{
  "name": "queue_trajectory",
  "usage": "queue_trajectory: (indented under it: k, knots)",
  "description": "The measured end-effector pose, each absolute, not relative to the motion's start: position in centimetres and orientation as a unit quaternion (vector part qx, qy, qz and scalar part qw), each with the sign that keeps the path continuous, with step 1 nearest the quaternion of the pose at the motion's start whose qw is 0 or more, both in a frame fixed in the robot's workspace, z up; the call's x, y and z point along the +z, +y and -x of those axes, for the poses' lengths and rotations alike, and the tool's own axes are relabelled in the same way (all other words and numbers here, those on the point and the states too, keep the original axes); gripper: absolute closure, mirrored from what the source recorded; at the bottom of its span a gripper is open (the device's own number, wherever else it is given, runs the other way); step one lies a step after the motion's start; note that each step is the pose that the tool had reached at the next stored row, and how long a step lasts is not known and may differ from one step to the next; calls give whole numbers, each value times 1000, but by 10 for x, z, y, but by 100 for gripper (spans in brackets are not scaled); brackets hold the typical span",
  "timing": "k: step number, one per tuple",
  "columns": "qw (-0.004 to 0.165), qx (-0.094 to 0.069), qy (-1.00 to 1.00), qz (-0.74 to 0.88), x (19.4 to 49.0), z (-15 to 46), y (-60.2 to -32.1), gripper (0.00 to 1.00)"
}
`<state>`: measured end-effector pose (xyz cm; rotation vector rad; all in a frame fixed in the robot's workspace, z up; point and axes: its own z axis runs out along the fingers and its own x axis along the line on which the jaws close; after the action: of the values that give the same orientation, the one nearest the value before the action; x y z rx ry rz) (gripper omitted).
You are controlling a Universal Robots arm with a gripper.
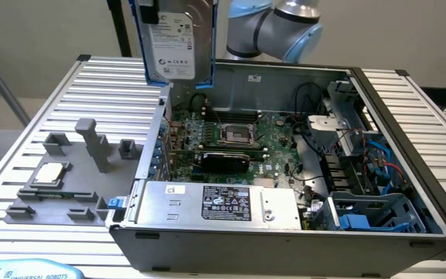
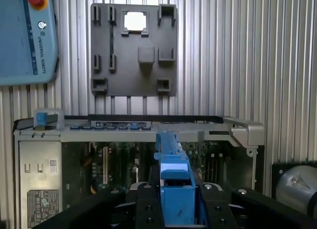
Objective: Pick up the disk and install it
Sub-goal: 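Pick up the disk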
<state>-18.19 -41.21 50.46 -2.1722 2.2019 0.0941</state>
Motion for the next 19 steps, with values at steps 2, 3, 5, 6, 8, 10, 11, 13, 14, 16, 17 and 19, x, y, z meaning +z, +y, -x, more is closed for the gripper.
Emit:
queue_trajectory:
  k: [2, 3, 5, 6, 8, 10, 11, 13, 14, 16, 17, 19]
  knots:
    - [24, 31, 711, 702, 505, 173, -415, 67]
    - [24, 31, 711, 702, 505, 169, -417, 67]
    - [25, 31, 711, 702, 504, 159, -420, 67]
    - [25, 31, 711, 702, 505, 155, -422, 67]
    - [25, 32, 711, 702, 505, 145, -425, 67]
    - [25, 32, 711, 702, 505, 137, -429, 67]
    - [25, 32, 711, 702, 505, 132, -430, 67]
    - [26, 32, 711, 702, 505, 123, -434, 67]
    - [26, 32, 711, 702, 505, 119, -436, 67]
    - [26, 33, 711, 702, 505, 110, -440, 67]
    - [26, 33, 711, 702, 505, 106, -442, 67]
    - [26, 33, 711, 702, 505, 98, -446, 67]
